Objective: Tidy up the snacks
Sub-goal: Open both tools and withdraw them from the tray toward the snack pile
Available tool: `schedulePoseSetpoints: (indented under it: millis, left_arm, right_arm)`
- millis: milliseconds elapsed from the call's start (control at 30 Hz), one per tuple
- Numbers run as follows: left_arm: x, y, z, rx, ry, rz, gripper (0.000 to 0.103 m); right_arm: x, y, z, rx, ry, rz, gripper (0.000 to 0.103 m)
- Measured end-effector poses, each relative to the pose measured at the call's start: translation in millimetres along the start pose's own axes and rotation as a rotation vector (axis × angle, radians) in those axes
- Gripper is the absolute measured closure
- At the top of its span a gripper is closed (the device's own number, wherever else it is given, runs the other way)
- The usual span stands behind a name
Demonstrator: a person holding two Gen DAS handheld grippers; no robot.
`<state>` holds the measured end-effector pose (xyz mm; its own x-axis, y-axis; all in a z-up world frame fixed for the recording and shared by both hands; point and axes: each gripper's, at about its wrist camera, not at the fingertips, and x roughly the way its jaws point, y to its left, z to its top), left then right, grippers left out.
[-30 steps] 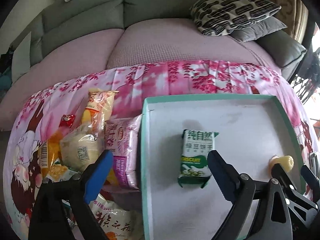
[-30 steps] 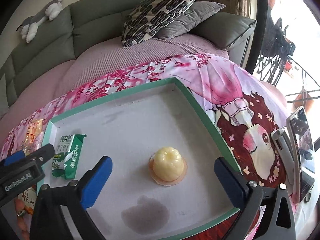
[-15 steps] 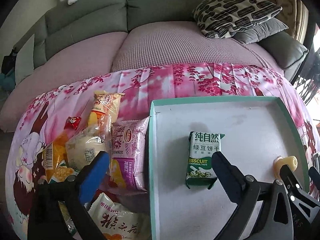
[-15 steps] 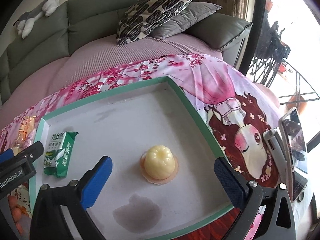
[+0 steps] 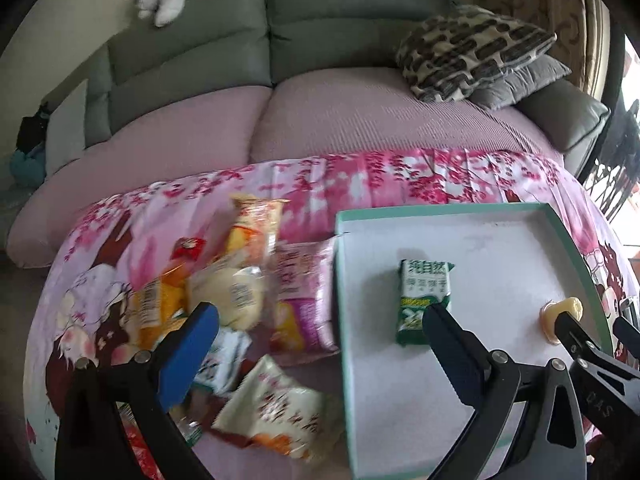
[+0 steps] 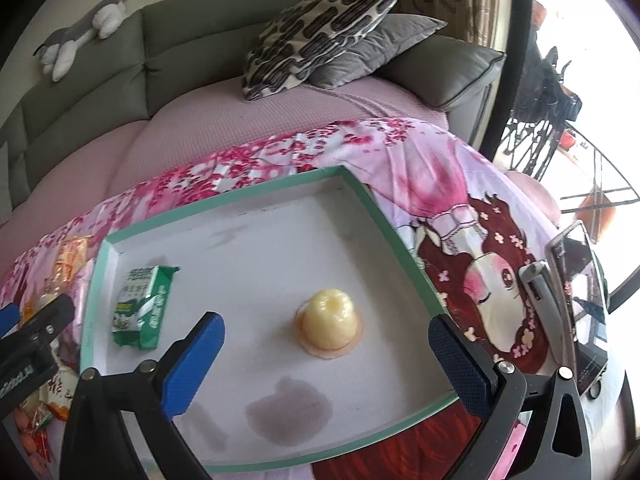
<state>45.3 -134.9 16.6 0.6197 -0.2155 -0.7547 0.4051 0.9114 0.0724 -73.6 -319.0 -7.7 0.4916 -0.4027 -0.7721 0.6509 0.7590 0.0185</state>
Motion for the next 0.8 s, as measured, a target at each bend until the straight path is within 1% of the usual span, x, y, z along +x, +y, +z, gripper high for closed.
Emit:
schedulePoseSetpoints:
  millis: [200,367,533,633,800]
  left_arm:
    - [-14,35,-14,-0.095,0.012,0.013,0.001]
    - [-28,69,-28,-0.182,0.015,0.115,0.001]
    - [-39,99,-42,-0.242,0.043,0.173,0.001]
    - [-45,115,-50,-0.262,0.051,0.196,0.001]
    - [-53,146,-63,-0.287,0.082,0.265,0.001]
  right_arm:
    - [-8,18,-6,-0.036,0.01,0.025,0.0]
    - [-18,36,-10,-0.049,0.017,0.092,0.0]
    - [-27,62,-18,-0.084,0.035,0.179,0.0]
    - [-36,79,-23,-0.124,0.014,0.195,0.0]
    - [-49,109,-31,-0.192,-0.004,0.242,0.0]
